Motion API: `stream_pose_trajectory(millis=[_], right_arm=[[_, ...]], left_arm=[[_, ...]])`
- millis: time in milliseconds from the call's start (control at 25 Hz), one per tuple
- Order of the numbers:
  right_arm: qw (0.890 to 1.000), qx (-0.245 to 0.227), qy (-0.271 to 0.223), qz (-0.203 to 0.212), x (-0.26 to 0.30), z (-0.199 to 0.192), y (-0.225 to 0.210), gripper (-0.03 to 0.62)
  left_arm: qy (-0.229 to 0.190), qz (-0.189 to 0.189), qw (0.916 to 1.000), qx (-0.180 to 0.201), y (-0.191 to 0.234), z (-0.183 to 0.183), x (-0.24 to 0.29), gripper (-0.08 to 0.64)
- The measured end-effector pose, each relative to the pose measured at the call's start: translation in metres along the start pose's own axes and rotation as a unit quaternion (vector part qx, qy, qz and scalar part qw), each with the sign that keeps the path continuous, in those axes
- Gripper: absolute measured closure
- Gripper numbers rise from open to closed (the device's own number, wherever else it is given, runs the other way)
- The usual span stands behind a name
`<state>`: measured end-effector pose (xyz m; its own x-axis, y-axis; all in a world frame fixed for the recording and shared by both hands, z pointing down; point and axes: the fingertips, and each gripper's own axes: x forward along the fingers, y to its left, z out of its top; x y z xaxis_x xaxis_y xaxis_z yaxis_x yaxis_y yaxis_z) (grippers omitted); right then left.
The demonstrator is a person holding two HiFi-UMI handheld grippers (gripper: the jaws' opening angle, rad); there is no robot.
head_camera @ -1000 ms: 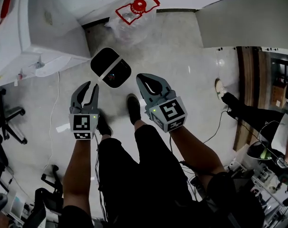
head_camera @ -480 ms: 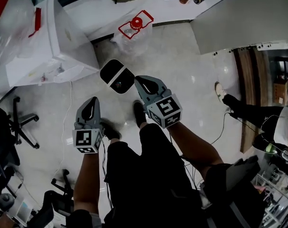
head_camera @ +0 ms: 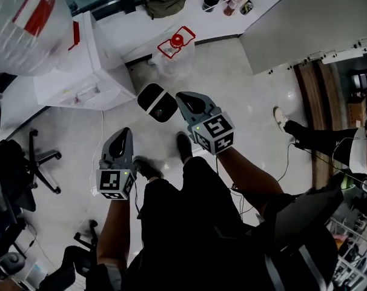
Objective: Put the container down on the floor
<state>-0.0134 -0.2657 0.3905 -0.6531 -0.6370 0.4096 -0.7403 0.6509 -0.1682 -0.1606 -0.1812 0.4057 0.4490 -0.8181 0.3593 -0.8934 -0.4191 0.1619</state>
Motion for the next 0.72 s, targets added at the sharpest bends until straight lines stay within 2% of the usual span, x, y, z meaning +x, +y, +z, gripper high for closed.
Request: stream_pose_trajectory(millis=[200, 360, 720], right_arm=[[1.0, -0.013, -0.016, 0.005, -0.014, 0.034, 0.024, 0.586], [0.999, -0.024, -0.031, 0.007, -0.029, 0.058, 0.042, 0.586], [0.997, -0.043, -0.056, 0.016, -0.052, 0.099, 0.073, 0.586]], left_arm=[[-0.011, -0.004, 0.9999, -0.005, -0.003, 0.022, -0.03, 0.548], [-0.028, -0.009, 0.9995, 0.011, -0.003, 0.044, -0.05, 0.548], [-0.064, 0.017, 0.9978, 0.0, 0.006, 0.085, -0.086, 0.548]])
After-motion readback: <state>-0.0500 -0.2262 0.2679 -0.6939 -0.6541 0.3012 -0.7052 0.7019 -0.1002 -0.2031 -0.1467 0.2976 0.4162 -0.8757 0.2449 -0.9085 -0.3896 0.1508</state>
